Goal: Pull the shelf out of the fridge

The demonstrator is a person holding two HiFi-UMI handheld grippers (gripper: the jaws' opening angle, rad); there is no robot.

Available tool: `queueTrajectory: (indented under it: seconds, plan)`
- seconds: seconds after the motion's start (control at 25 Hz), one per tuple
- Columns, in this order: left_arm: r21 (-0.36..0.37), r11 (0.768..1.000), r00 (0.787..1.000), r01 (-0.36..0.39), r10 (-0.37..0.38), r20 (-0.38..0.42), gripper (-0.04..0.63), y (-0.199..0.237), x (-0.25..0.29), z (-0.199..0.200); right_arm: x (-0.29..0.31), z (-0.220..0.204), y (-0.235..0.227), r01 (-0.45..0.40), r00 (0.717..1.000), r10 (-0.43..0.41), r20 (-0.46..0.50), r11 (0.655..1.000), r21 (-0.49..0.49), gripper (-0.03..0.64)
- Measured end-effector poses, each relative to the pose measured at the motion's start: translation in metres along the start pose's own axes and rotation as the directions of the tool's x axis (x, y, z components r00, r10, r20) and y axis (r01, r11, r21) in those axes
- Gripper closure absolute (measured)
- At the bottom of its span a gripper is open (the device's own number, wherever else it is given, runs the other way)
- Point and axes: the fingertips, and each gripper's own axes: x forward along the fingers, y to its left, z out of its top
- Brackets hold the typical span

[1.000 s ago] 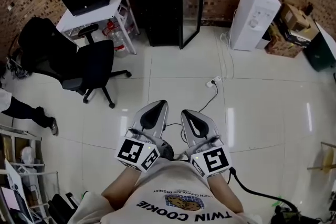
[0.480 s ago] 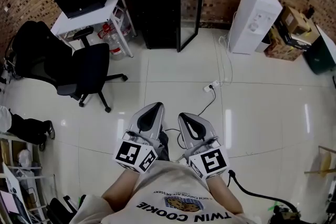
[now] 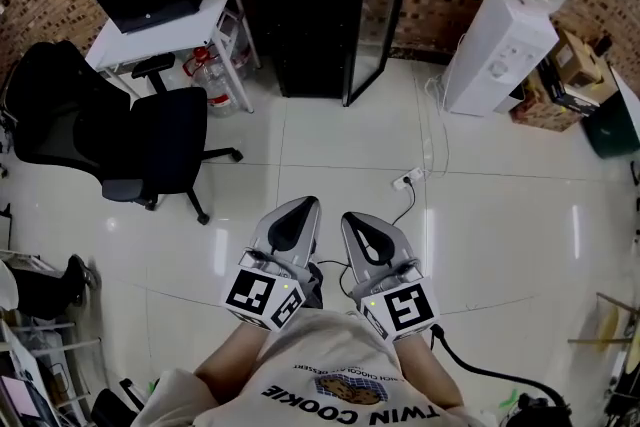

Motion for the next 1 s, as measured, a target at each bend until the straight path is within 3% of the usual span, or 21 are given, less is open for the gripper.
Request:
queueTrajectory:
  seconds: [0.6,1.0]
  plan:
    - [-0.029,0.999,0.998,0.037,-0.036,0.045,0.595,0.147,0.062,0.040,0.167,0.033,-0.013,0.038,0.999,-0.039,-0.019,0.998,-0.059,0.612]
    - [-0.029,0.998,0.997,0.053,-0.051,0.049,0.595,0.177,0.085,0.053,0.211,0.045,-0.030,0.048,0.999,-0.049,0.001,0.997,-0.068,0.612]
